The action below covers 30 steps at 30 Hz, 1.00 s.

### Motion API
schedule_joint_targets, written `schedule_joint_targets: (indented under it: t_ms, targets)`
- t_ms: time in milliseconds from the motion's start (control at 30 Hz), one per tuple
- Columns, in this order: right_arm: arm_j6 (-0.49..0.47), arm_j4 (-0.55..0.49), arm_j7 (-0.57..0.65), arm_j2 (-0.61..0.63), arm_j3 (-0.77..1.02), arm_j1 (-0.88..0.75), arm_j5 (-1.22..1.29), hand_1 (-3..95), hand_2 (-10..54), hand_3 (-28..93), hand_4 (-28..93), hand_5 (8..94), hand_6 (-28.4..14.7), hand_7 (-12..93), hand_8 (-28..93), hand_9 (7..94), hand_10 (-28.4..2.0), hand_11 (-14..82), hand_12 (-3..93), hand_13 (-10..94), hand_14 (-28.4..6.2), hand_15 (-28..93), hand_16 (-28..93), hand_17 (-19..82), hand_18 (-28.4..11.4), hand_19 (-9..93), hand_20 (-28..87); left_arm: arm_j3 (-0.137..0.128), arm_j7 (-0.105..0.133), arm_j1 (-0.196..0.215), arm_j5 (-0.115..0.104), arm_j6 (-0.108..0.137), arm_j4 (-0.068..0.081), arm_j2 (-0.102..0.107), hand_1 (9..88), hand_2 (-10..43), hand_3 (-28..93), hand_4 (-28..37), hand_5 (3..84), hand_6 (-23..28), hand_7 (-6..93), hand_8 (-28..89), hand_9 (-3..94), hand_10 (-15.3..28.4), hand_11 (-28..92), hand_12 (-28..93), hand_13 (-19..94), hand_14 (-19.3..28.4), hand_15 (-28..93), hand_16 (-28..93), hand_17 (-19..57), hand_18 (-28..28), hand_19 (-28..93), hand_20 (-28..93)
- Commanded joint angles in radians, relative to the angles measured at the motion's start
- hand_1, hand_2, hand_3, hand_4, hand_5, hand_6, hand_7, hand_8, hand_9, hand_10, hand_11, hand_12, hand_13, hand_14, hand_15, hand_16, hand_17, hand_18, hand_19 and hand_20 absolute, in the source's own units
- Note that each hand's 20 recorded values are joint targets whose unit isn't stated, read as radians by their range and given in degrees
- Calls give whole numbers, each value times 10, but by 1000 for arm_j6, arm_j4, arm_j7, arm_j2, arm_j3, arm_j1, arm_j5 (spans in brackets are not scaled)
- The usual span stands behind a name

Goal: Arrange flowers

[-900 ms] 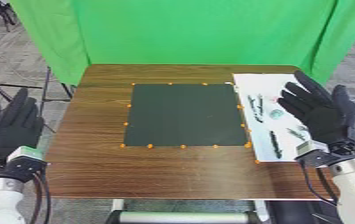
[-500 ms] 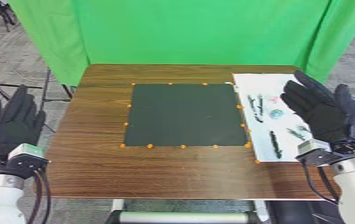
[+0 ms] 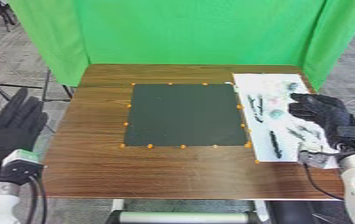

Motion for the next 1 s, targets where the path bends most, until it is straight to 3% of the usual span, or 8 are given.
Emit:
schedule_joint_targets:
  t_ms: [33, 167, 200, 300, 433, 667, 800, 1000]
  targets:
    - [-138, -75, 167, 77, 13, -72, -519, 159, -95, 726, -283, 534, -120, 140, -110, 558, -195, 237, 207, 460, -173, 498, 180, 215, -208, 573, 262, -15, 33, 45, -30, 36, -14, -12, 193, 112, 676, -283, 290, 53, 94, -93, 249, 117, 135, 41, 123, 82, 165, -101, -47, 51, 142, 57]
    - [-145, -80, 278, 144, -81, -51, -737, 205, -95, 674, -283, 582, -93, 220, -109, 571, -186, 403, 296, 500, -178, 660, 244, 246, -233, 731, 321, -12, 42, 48, -39, 49, -14, -8, 194, 110, 682, -283, 301, 57, 104, -93, 258, 121, 143, 49, 128, 84, 174, -97, -46, 54, 149, 58]
    - [-201, -82, 307, 156, -107, -29, -789, 217, -95, 654, -283, 590, -89, 232, -108, 578, -186, 420, 307, 508, -178, 674, 255, 253, -236, 748, 330, -10, 42, 46, -45, 53, -13, -10, 198, 111, 676, -283, 303, 58, 107, -94, 259, 121, 146, 53, 131, 85, 178, -97, -46, 54, 151, 58]
    - [-242, -71, 342, 189, -165, 3, -896, 270, -95, 540, -283, 620, -79, 260, -103, 606, -184, 455, 336, 542, -177, 701, 297, 279, -248, 795, 360, -5, 42, 46, -45, 56, -15, -13, 193, 122, 665, -283, 313, 61, 112, -93, 271, 125, 158, 61, 143, 91, 187, -95, -46, 57, 159, 59]
    - [-376, -45, 411, 245, -262, 93, -959, 287, -95, 496, -283, 657, -68, 286, -94, 641, -180, 474, 352, 575, -178, 719, 330, 303, -257, 832, 383, -6, 50, 53, -45, 56, -18, -13, 191, 124, 666, -283, 319, 62, 117, -93, 277, 126, 165, 66, 150, 93, 195, -95, -45, 59, 165, 58]
    - [-471, 24, 488, 306, -393, 194, -1030, 295, -95, 472, -283, 687, -63, 293, -86, 680, -179, 474, 369, 592, -172, 723, 364, 337, -256, 862, 399, -5, 59, 64, -46, 75, -25, -9, 183, 122, 679, -283, 323, 64, 120, -94, 279, 127, 169, 69, 152, 94, 203, -97, -46, 61, 174, 56]
    - [-486, 53, 495, 312, -419, 214, -1006, 285, -95, 478, -283, 694, -65, 289, -83, 686, -179, 470, 372, 595, -174, 723, 368, 338, -262, 865, 401, -11, 60, 67, -45, 71, -24, -7, 185, 119, 682, -283, 329, 62, 125, -95, 283, 127, 173, 71, 153, 94, 207, -98, -47, 61, 176, 54]
    - [-607, 102, 523, 299, -456, 272, -943, 288, -95, 480, -283, 703, -62, 297, -78, 696, -180, 468, 374, 602, -177, 723, 369, 340, -263, 867, 401, -19, 60, 77, -49, 74, -30, -7, 187, 118, 680, -283, 331, 63, 129, -96, 284, 127, 174, 72, 154, 94, 209, -99, -49, 64, 182, 55]
